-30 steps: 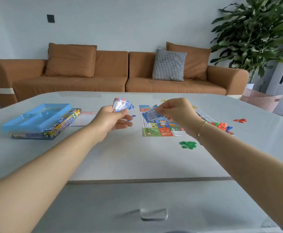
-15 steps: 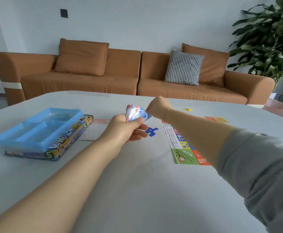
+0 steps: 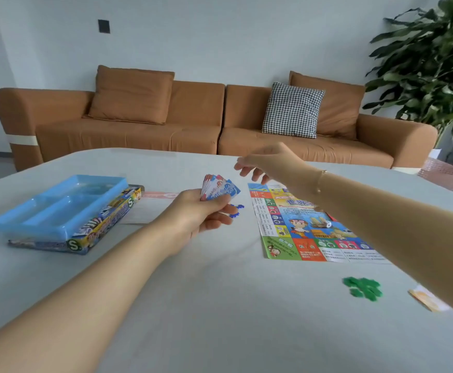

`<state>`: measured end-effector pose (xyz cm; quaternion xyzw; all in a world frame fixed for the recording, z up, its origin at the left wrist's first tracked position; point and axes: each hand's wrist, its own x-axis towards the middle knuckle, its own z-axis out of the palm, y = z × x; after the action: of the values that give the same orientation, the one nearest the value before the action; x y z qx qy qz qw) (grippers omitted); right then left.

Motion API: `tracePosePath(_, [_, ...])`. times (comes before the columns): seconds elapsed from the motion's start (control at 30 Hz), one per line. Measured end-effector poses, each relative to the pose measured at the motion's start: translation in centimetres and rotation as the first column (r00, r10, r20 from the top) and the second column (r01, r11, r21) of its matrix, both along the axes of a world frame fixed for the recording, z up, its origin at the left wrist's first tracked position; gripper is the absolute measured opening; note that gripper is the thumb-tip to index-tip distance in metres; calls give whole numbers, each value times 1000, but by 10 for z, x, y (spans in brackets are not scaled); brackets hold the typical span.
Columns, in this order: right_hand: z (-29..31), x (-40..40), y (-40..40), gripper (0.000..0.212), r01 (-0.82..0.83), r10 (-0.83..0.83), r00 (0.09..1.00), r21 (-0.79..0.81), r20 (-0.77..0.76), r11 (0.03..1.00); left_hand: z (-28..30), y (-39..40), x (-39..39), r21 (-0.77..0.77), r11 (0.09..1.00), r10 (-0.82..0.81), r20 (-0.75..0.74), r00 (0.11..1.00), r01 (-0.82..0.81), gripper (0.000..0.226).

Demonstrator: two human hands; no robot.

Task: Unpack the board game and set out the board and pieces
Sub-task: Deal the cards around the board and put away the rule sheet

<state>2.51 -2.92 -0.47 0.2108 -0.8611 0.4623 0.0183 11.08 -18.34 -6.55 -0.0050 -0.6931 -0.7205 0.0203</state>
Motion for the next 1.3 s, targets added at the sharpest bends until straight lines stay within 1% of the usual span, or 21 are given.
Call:
tracePosePath(0.13, [2,31,19,23,-45,48,999,126,-22,991,-3,8,7,-11,998,-69,-13,998,69,10])
tracePosePath(0.2, [-1,38,21,22,-50,54,998,146,-26,988,-3,12,10,-26,995,-96,-12,995,96,10])
tracePosePath(0.43, [-11,45,16,11,-43,46,998,75,-43,996,-2,14,14,-38,989,-146,-46,988,144,11])
tracePosePath(0.6, [-10,46,18,10,-39,42,998,49,-55,998,3,14,15,58,985,-163,-43,986,165,33])
tracePosePath(0.63, [-11,46,18,10,-40,42,997,46,-58,998,3,14,16,65,983,-166,-48,985,169,34])
tracePosePath(0.73, [-14,46,21,10,-42,44,997,31,-63,999,1,14,15,50,988,-143,-81,986,148,24])
tracePosePath(0.87, [-17,50,25,24,-23,24,999,56,-30,998,-1,13,13,4,996,-89,-122,989,90,24])
tracePosePath(0.9, [-17,51,26,24,-19,21,1000,59,-18,998,-1,13,13,-8,997,-76,-128,989,76,24])
tracePosePath(0.97, [-17,52,26,16,-17,17,1000,26,1,1000,-2,13,11,-21,998,-56,-137,989,54,24])
tracePosePath(1.07, [-18,52,24,8,5,-5,1000,-8,3,1000,-3,13,11,-16,998,-59,-137,989,57,23])
tracePosePath(1.17, [-17,52,25,6,29,-29,1000,1,5,1000,-3,14,10,-11,998,-69,-133,989,68,24])
tracePosePath(1.3, [-19,51,29,10,46,-46,999,10,7,999,-4,15,10,-38,997,-74,-121,990,70,23])
